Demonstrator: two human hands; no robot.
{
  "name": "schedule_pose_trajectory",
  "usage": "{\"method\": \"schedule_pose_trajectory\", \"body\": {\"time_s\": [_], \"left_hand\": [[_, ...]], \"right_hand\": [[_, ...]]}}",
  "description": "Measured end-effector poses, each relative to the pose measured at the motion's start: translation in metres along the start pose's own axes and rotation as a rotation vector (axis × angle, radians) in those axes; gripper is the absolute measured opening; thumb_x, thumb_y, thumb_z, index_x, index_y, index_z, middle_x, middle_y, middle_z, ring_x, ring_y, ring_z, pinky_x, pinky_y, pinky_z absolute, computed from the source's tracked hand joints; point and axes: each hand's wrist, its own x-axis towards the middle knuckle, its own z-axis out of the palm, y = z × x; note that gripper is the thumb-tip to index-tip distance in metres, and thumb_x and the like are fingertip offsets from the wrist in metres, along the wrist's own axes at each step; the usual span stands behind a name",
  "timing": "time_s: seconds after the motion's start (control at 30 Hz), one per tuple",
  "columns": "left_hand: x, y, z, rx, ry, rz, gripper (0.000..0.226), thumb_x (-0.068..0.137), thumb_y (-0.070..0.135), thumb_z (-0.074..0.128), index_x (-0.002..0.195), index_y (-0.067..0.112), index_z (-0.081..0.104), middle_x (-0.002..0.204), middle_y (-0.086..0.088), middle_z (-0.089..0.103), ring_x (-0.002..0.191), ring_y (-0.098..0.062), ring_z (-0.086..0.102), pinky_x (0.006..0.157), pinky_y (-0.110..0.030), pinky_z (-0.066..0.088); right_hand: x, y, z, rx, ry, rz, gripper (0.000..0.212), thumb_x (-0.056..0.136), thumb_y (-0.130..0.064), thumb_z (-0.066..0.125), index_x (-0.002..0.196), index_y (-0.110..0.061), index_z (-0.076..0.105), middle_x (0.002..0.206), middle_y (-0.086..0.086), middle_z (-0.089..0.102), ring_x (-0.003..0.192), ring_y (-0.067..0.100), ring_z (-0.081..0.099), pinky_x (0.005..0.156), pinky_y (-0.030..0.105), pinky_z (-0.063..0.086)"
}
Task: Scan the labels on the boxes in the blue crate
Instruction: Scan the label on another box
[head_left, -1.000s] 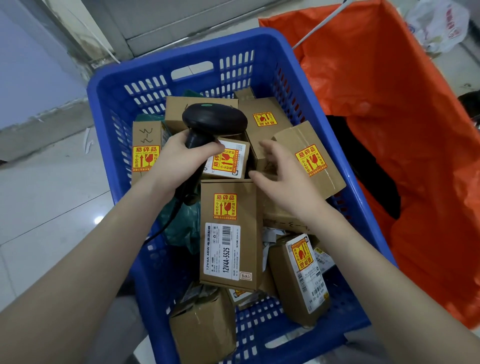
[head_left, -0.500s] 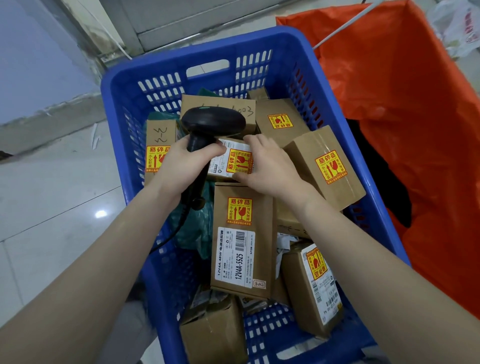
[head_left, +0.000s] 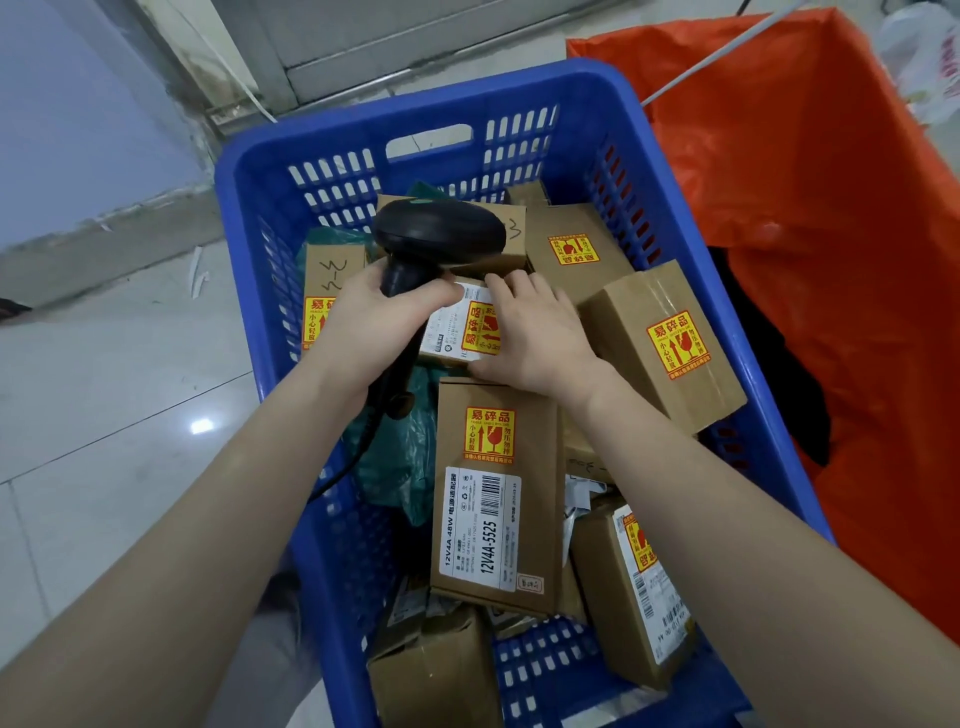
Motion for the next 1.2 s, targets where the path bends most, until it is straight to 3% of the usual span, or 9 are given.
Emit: {"method": "schedule_pose_trajectory", "body": {"time_s": [0.13,0.3,0.43,0.57,0.73,0.83,0.97,1.1,1.2], "left_hand": [[-0.003,0.006,0.001,-0.036,0.019,0.057,0.015,0.084,0.021,0.068,0.096,0.026,0.062,0.094,0.004,0.070,0.087,-0.010,0.067,0.076,-0.026,0.052],[-0.010,0.017,0.003,-0.041,0.019,0.103,0.012,0.082,0.021,0.068,0.089,0.028,0.062,0.106,-0.006,0.070,0.102,-0.022,0.065,0.095,-0.043,0.050],[-0.013,0.022,0.011,-0.094,-0.040,0.083,0.018,0.079,0.023,0.072,0.095,0.025,0.065,0.102,0.000,0.072,0.102,-0.020,0.066,0.097,-0.044,0.049],[-0.014,0.025,0.024,-0.120,-0.075,0.082,0.030,0.079,0.026,0.073,0.108,0.020,0.065,0.097,0.007,0.071,0.093,-0.009,0.065,0.088,-0.030,0.049],[-0.019,0.023,0.045,-0.108,-0.145,0.115,0.035,0.078,0.031,0.075,0.109,0.025,0.061,0.105,0.008,0.072,0.098,-0.010,0.068,0.088,-0.029,0.052],[-0.021,0.021,0.055,-0.109,-0.161,0.134,0.031,0.078,0.030,0.076,0.103,0.030,0.058,0.102,0.011,0.072,0.094,-0.007,0.070,0.075,-0.019,0.054],[-0.021,0.019,0.061,-0.083,-0.096,0.196,0.032,0.076,0.022,0.079,0.100,0.020,0.059,0.091,0.014,0.071,0.077,0.007,0.068,0.065,-0.009,0.051],[-0.019,0.016,0.065,-0.052,-0.045,0.228,0.035,0.074,0.017,0.081,0.100,0.019,0.059,0.087,0.016,0.069,0.072,0.013,0.065,0.066,-0.009,0.051],[-0.015,0.018,0.063,-0.054,-0.013,0.216,0.040,0.074,0.017,0.080,0.107,0.022,0.058,0.094,0.016,0.070,0.082,0.007,0.067,0.079,-0.018,0.055]], "right_hand": [[-0.010,-0.003,-0.015,-0.017,0.142,0.015,0.092,0.073,-0.065,0.057,0.142,-0.012,0.030,0.136,0.012,0.043,0.126,0.031,0.038,0.102,0.045,0.032],[-0.039,0.008,-0.042,0.078,0.199,0.109,0.092,0.071,-0.066,0.057,0.142,-0.014,0.030,0.132,0.010,0.042,0.121,0.028,0.042,0.098,0.044,0.039],[-0.074,0.020,-0.056,0.212,0.271,0.222,0.091,0.070,-0.062,0.061,0.141,-0.016,0.030,0.127,0.007,0.041,0.119,0.023,0.043,0.093,0.037,0.044],[-0.105,0.032,-0.061,0.335,0.366,0.317,0.088,0.068,-0.058,0.066,0.138,-0.017,0.034,0.123,0.005,0.040,0.119,0.024,0.041,0.094,0.038,0.042],[-0.126,0.038,-0.058,0.411,0.436,0.379,0.094,0.067,-0.057,0.069,0.143,-0.019,0.028,0.113,-0.006,0.030,0.118,0.018,0.039,0.090,0.031,0.040],[-0.128,0.038,-0.058,0.407,0.449,0.388,0.096,0.065,-0.059,0.067,0.143,-0.019,0.029,0.115,-0.002,0.033,0.116,0.019,0.041,0.093,0.039,0.044],[-0.130,0.035,-0.057,0.381,0.489,0.375,0.092,0.063,-0.060,0.067,0.138,-0.019,0.035,0.116,0.003,0.039,0.114,0.022,0.042,0.092,0.042,0.043],[-0.129,0.037,-0.052,0.476,0.467,0.385,0.093,0.062,-0.059,0.073,0.136,-0.017,0.035,0.119,0.003,0.037,0.115,0.020,0.040,0.093,0.044,0.045],[-0.126,0.039,-0.052,0.603,0.448,0.376,0.090,0.063,-0.060,0.074,0.133,-0.018,0.037,0.117,-0.004,0.033,0.116,0.015,0.042,0.095,0.040,0.046]]}}
